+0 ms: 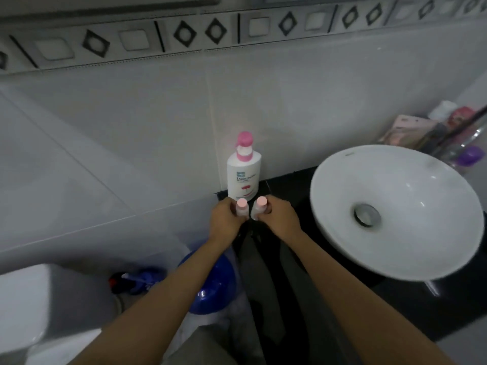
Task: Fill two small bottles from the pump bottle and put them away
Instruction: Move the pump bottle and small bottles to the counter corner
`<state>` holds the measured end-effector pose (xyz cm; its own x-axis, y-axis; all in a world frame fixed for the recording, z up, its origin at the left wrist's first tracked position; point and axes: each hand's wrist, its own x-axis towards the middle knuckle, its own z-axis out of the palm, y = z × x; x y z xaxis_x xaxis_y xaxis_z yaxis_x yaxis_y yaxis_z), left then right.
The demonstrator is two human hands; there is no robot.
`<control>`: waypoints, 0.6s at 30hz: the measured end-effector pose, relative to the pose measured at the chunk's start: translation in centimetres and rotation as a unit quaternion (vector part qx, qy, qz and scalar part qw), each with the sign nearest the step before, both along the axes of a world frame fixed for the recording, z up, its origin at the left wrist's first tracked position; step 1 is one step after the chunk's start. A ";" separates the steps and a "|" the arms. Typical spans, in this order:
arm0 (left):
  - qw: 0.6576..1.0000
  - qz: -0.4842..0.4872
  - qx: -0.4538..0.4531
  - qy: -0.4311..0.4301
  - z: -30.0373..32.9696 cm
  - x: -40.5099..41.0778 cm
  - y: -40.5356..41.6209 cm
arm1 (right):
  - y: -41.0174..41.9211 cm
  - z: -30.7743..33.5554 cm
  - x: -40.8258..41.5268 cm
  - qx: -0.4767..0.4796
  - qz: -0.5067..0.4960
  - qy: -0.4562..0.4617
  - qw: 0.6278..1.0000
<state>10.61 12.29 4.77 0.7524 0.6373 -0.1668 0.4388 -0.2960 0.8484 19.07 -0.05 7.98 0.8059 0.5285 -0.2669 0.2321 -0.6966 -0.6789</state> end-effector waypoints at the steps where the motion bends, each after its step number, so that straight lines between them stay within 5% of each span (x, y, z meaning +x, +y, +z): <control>1: 1.000 0.007 0.001 0.007 -0.1 0.5 0.1 | 0.6 -0.2 0.5 -0.009 0.002 -0.001 1.000; 18: 0.996 0.086 -0.030 0.022 -2.0 3.5 0.5 | 4.1 -3.0 3.7 -0.040 0.014 0.043 0.998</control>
